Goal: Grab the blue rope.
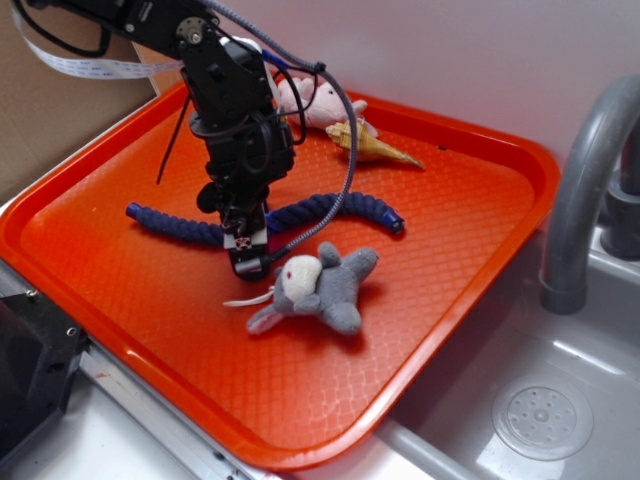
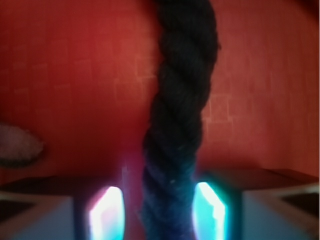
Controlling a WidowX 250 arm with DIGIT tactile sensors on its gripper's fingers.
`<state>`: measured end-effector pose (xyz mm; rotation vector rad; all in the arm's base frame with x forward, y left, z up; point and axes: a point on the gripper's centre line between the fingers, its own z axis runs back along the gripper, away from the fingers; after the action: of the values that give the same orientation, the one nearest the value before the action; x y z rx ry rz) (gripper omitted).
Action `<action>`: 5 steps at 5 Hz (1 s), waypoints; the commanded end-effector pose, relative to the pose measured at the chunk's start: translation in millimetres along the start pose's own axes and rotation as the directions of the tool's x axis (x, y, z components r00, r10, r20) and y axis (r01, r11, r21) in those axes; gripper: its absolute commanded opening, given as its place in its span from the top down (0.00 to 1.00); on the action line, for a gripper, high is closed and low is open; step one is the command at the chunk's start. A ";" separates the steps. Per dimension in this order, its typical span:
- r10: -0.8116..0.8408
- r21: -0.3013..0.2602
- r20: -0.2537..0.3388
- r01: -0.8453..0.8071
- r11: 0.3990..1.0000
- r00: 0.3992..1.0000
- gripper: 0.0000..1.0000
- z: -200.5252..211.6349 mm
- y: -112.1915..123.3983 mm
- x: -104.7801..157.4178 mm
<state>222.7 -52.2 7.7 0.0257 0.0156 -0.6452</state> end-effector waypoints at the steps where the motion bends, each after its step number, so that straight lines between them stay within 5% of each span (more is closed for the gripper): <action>1: 0.002 0.049 -0.010 -0.001 0.999 1.000 1.00 4.8 3.3 -12.1; 3: 0.335 0.089 -0.047 -0.330 0.940 0.941 1.00 95.5 27.1 -21.1; 4: 0.557 0.095 -0.066 -0.551 0.829 0.828 1.00 144.9 39.7 -38.6; 5: 0.743 0.001 -0.013 -0.743 0.670 0.669 1.00 185.7 36.3 -60.9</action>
<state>199.1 8.3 184.8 0.0324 0.0654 0.1828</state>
